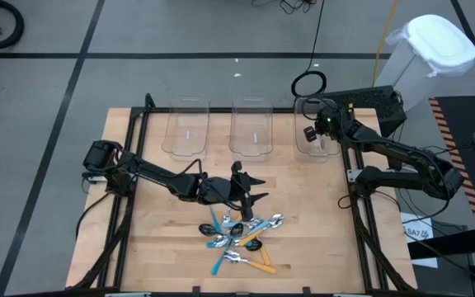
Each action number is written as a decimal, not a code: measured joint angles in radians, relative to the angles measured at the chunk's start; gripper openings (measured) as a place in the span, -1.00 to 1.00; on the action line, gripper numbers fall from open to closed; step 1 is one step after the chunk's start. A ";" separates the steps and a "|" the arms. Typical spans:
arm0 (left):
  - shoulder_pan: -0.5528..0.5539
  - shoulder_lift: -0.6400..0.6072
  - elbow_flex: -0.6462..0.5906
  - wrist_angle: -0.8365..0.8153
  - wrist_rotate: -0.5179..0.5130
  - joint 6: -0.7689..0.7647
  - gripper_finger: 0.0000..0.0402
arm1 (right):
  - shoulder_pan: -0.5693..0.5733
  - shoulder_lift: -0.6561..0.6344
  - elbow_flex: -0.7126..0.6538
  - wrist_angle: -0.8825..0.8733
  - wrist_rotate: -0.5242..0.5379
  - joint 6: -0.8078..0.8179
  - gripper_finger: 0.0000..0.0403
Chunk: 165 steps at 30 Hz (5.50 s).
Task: Sort silverware by color (type)
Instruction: Put the light blue spoon into the right transparent bin
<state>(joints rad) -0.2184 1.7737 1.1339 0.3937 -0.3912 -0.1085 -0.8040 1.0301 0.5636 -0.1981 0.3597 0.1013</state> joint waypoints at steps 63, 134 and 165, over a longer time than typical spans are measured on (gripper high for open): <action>0.009 0.000 0.000 -0.089 -0.001 0.000 -0.08 | 0.196 -0.140 0.000 -0.160 0.046 0.160 -0.10; -0.156 -0.024 0.000 -0.685 -0.001 -0.322 -0.08 | 1.356 0.252 0.129 0.224 0.108 0.096 -0.10; -0.182 0.105 0.000 -0.811 0.061 -0.312 -0.08 | 1.356 0.258 0.135 0.204 0.107 0.096 -0.10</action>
<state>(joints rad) -0.4005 1.8786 1.1343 -0.4171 -0.3305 -0.4210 0.5520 1.2884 0.6987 0.0060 0.4667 0.1974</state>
